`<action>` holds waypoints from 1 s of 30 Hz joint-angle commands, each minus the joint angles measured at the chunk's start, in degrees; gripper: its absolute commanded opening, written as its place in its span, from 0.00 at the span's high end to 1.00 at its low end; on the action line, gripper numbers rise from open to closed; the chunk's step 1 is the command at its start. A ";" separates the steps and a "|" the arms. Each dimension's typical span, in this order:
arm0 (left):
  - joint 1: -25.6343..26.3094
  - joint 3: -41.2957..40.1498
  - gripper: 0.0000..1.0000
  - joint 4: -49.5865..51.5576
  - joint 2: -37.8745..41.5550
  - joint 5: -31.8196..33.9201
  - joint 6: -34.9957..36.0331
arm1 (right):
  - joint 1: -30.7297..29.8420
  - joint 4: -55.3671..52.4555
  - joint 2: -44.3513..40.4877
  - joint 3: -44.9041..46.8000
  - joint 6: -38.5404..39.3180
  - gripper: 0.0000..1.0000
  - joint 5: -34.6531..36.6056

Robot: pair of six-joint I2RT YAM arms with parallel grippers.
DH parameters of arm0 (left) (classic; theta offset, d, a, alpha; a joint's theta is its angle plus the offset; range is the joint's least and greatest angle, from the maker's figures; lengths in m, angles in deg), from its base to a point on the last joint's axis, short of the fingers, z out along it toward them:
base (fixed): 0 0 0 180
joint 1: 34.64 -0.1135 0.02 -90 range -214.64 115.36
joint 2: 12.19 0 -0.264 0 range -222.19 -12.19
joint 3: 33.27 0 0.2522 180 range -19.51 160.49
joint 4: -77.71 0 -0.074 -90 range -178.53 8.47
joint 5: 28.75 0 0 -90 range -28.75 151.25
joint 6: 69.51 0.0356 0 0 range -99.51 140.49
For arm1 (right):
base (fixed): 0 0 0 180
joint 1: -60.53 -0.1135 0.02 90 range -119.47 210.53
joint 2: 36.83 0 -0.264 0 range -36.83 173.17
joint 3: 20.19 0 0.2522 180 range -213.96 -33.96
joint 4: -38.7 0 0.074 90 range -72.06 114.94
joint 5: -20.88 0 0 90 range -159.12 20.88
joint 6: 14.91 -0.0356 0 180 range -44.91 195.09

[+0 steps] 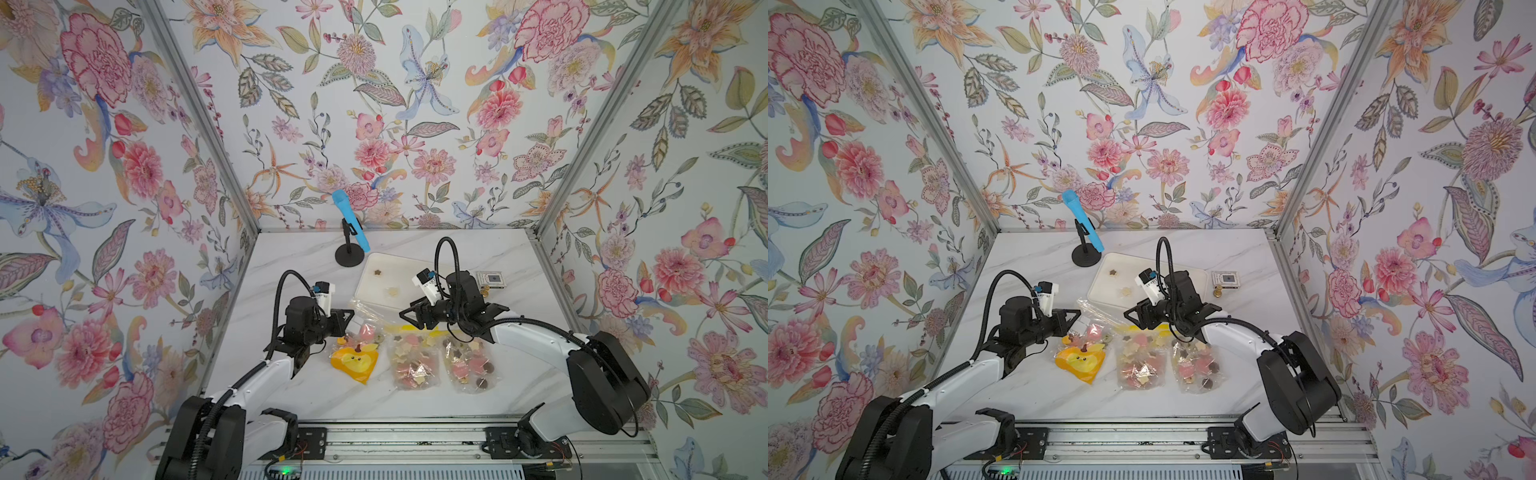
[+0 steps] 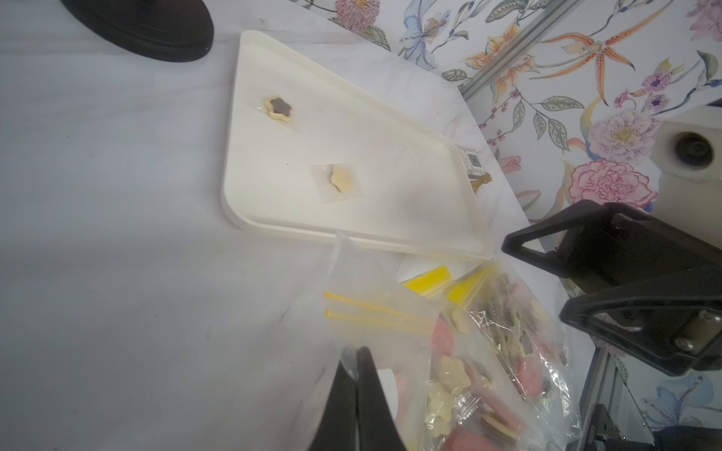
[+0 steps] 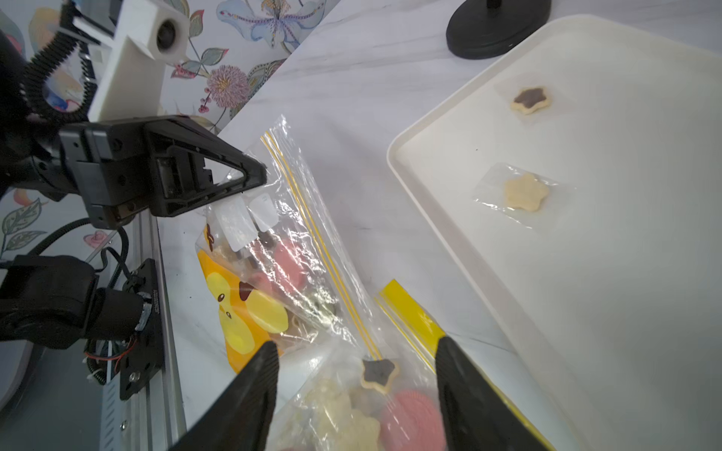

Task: Pour cookies out of the ziploc bag
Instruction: Pick up the ziploc bag from the center of the board.

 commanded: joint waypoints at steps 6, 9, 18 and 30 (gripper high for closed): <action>3.23 0.70 1.00 -0.34 2.75 -0.78 4.13 | -1.61 0.26 7.96 -4.53 6.75 0.46 -3.91; 3.73 0.33 1.00 -0.64 3.96 -0.67 4.48 | -3.34 0.44 9.78 -5.13 7.27 0.48 -6.27; 4.09 -0.39 1.00 -0.38 4.78 0.53 5.23 | -3.72 -1.68 11.82 -5.58 8.02 0.83 -11.35; 4.09 4.90 0.40 11.72 7.34 5.46 1.02 | -10.79 -13.05 3.95 -10.29 -0.32 1.00 4.90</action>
